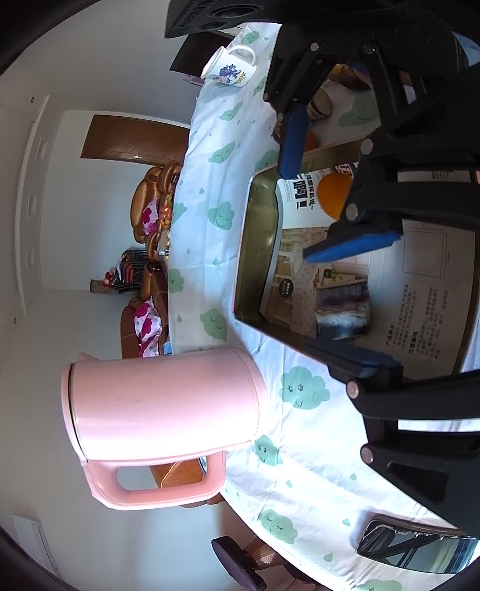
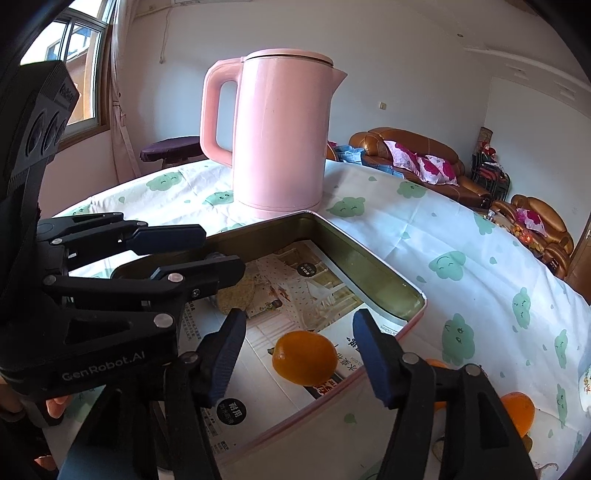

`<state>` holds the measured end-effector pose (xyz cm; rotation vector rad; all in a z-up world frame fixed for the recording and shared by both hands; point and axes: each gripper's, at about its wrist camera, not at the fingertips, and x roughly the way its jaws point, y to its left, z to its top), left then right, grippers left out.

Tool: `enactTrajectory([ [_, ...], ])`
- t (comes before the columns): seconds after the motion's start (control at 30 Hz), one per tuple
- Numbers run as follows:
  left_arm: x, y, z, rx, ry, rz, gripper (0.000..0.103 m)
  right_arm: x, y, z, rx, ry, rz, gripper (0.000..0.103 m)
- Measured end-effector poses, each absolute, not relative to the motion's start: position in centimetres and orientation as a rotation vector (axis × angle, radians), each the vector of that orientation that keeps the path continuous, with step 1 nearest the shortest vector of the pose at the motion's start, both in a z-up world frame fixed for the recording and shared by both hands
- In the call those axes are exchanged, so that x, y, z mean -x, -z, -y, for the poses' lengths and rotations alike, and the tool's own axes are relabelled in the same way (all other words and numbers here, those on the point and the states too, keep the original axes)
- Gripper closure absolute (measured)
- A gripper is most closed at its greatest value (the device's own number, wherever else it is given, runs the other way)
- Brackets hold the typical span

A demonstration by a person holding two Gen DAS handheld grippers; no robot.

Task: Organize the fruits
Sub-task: 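Lower the orange into the tin box and open the right tool, then grasp the round brown root with the left tool while the right tool approaches the purple beet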

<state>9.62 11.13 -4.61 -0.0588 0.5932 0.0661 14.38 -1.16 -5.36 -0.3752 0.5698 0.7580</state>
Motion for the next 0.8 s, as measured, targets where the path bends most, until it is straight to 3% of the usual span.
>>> enactTrajectory([
  [0.3, -6.5, 2.1, -10.2, 0.088, -0.071, -0.453, 0.029, -12.9, 4.2, 4.8, 0.322, -0.686, -0.533, 0.041],
  [0.8, -6.6, 2.6, 0.0, -0.014, 0.116, -0.474, 0.027, -11.8, 2.3, 20.2, 0.177, -0.391, -0.51, 0.039],
])
